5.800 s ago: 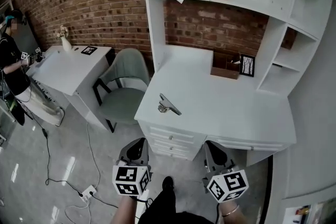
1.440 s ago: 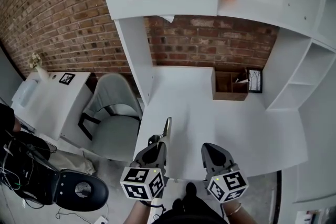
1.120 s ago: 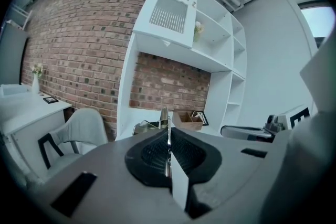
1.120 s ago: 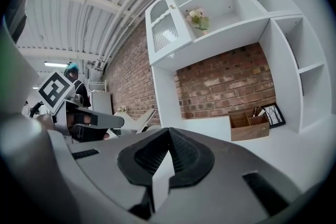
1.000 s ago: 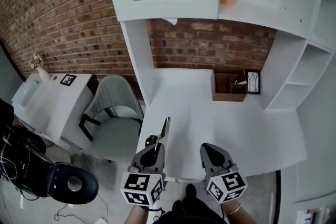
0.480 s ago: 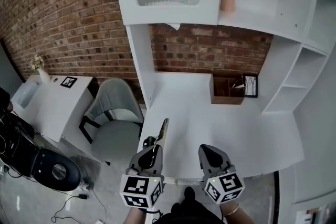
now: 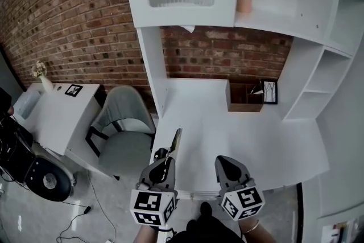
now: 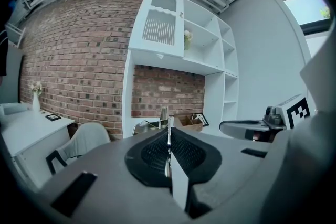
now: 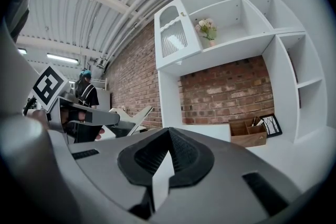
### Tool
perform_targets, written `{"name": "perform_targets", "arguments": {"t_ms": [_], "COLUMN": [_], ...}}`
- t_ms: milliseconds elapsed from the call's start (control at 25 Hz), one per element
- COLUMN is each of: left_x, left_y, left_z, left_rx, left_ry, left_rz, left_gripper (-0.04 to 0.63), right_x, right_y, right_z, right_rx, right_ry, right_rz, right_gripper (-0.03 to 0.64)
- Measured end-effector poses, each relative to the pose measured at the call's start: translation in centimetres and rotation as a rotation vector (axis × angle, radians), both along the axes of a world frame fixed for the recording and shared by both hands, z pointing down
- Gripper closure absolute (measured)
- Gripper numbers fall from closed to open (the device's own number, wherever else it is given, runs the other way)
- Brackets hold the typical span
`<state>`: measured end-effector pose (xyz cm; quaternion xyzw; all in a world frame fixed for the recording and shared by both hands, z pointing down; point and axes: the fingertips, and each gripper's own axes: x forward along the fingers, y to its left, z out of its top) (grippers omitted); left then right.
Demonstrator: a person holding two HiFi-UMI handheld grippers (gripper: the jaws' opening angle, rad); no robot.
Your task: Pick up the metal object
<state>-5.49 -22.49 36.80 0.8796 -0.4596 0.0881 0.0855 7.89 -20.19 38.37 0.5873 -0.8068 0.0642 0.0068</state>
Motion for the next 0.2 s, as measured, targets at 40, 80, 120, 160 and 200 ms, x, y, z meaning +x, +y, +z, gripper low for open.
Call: {"name": "perform_targets", "arguments": {"t_ms": [40,80,120,160,200], "left_x": [-0.02,-0.05,-0.08,-0.12,-0.16], "left_y": [0.00,0.01,0.01,0.02,0.03], "left_z": [-0.08,-0.16,-0.22,-0.26,-0.29], "left_rx": [0.001,0.002,0.003,0.005,0.006], "left_ry": [0.002,0.005,0.007,0.008,0.009], "left_rz": [0.001,0.001,0.000,-0.001,-0.002], "left_gripper": [0.584,0.584,0.584,0.584,0.584], "right_x": [-0.01,-0.05,-0.11,-0.18,-0.26], "right_y": [0.03,0.06,0.09,0.11,0.12], "right_z": [-0.01,-0.01,-0.03,-0.05,-0.08], "right_rx": [0.000,0.001,0.002,0.004,0.006], "right_ry": [0.001,0.002,0.003,0.005,0.007], "right_rz": [0.002,0.002,0.000,-0.003,-0.006], "right_gripper": [0.614,0.614,0.614,0.613,0.614]}}
